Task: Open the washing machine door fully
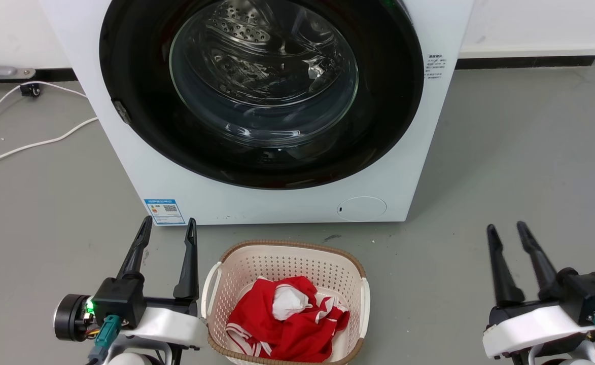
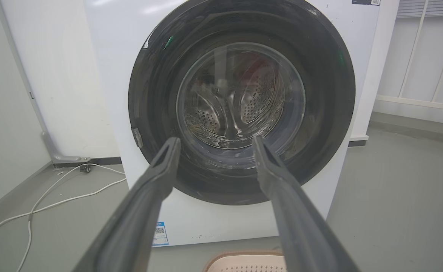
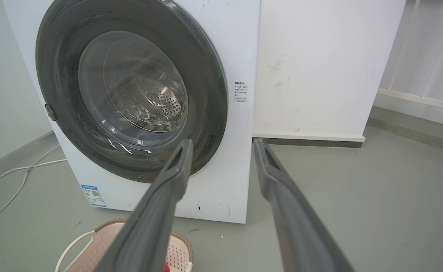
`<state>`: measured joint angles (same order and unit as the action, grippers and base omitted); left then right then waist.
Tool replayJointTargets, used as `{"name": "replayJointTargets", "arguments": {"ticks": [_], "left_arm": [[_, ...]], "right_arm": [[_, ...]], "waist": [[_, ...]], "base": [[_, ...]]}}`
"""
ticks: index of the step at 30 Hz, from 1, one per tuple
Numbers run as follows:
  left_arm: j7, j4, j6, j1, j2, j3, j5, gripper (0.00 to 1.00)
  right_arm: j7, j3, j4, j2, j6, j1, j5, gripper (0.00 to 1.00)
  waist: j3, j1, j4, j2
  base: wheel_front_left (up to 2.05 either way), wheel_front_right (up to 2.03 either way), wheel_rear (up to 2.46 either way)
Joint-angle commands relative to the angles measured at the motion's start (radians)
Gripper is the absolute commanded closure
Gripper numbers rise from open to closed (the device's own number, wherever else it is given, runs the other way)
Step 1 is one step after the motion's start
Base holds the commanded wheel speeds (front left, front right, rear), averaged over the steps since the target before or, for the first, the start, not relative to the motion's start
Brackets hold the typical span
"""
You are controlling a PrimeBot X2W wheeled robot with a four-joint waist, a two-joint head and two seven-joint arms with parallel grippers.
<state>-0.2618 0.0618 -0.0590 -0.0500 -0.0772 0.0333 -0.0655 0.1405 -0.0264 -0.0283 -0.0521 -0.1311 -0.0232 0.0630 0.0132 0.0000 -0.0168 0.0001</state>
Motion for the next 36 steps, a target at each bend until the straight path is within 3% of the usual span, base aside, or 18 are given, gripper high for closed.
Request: {"name": "replayJointTargets", "arguments": {"ticks": [1,7,9,12,13,17,23,30,36], "left_arm": [[-0.004,0.002,-0.003,0.005,0.005,-0.002,0.002,0.0],[-0.004,0.001,-0.008,0.006,0.008,-0.009,0.003,0.0],[-0.004,0.001,-0.009,0.003,0.009,-0.013,0.003,0.0],[-0.004,0.0,-0.01,0.0,0.011,-0.02,0.002,0.0],[-0.003,-0.004,-0.011,-0.006,0.012,-0.023,0.006,0.0],[-0.003,-0.012,-0.01,-0.022,0.014,-0.028,0.008,0.0],[-0.003,-0.024,-0.01,-0.054,0.017,-0.041,0.008,0.0],[-0.003,-0.042,-0.018,-0.104,0.019,-0.044,0.006,0.0],[-0.003,-0.052,-0.021,-0.153,0.023,-0.035,0.002,0.0]], "right_arm": [[0.004,0.0,0.004,0.004,0.001,-0.002,0.006,1.0],[0.026,-0.002,-0.001,0.004,0.001,0.01,0.068,1.0],[0.045,-0.01,-0.001,0.003,0.001,0.024,0.157,1.0],[0.075,-0.021,0.02,0.003,0.001,0.045,0.38,1.0],[0.092,-0.033,0.056,0.003,0.001,0.085,0.626,1.0],[0.097,-0.044,0.111,0.002,0.001,0.177,1.036,1.0],[0.022,-0.124,0.207,0.001,0.0,0.389,1.409,1.0],[-0.105,-0.165,0.416,-0.077,0.0,0.686,1.556,1.0],[-0.218,-0.098,0.639,-0.177,0.0,0.94,1.534,1.0]], "waist": [[0.0,0.0,0.001,-0.0001],[0.004,0.0,0.003,-0.0001],[0.005,0.0,0.003,-0.0001],[0.008,0.0,0.002,-0.0001],[0.014,0.0,0.003,-0.0001],[0.035,0.0,0.003,-0.0001],[0.087,0.0,0.006,-0.0001],[0.167,0.0,0.021,-0.0001],[0.233,0.0,0.045,-0.0001]], "base": [[0.0,0.0,0.0],[0.0,0.0,0.0],[0.0,0.0,0.0],[0.0,0.0,0.0],[0.0,0.0,0.0],[0.0,0.0,0.0],[0.0,0.0,0.0],[0.0,0.0,0.0],[0.0,0.0,0.0]]}}
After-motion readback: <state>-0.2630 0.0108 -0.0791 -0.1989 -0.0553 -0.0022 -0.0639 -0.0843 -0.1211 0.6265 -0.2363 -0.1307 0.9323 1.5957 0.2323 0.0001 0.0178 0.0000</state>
